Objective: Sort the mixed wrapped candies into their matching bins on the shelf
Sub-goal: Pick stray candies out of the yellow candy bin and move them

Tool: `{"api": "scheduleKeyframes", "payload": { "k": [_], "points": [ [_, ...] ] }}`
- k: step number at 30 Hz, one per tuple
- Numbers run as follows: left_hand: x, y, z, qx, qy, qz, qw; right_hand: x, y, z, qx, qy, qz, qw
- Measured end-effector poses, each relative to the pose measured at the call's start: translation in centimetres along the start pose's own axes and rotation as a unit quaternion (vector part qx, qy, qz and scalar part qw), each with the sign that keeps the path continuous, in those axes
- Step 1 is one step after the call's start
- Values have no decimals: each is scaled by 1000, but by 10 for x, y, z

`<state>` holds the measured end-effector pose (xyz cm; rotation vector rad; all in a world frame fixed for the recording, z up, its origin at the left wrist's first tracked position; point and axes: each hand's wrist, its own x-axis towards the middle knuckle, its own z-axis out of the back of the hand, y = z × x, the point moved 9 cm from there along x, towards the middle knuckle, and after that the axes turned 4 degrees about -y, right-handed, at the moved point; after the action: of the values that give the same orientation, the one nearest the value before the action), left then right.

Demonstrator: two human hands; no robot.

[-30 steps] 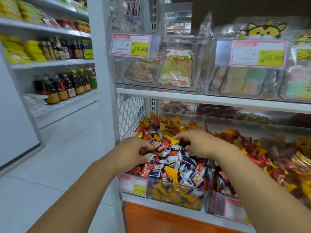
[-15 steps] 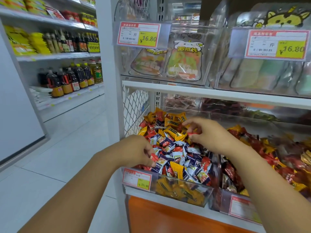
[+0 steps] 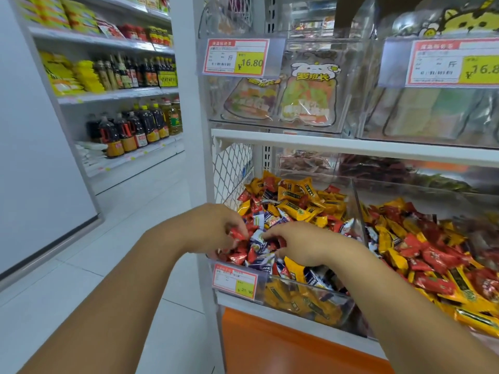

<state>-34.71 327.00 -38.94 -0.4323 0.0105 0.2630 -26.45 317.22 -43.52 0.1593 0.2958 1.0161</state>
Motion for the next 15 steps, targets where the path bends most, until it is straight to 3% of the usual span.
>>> {"api": "scheduleKeyframes", "payload": {
  "k": [3,7,15],
  "points": [
    [2,0,-15,104,14,-7,994,4,-5,-7,11,7,-14,1000],
    [6,0,-23,105,6,-6,994,6,-6,-4,23,-19,-11,999],
    [6,-1,-33,76,15,-11,997,0,-3,-4,-57,-25,-14,998]
  ]
}}
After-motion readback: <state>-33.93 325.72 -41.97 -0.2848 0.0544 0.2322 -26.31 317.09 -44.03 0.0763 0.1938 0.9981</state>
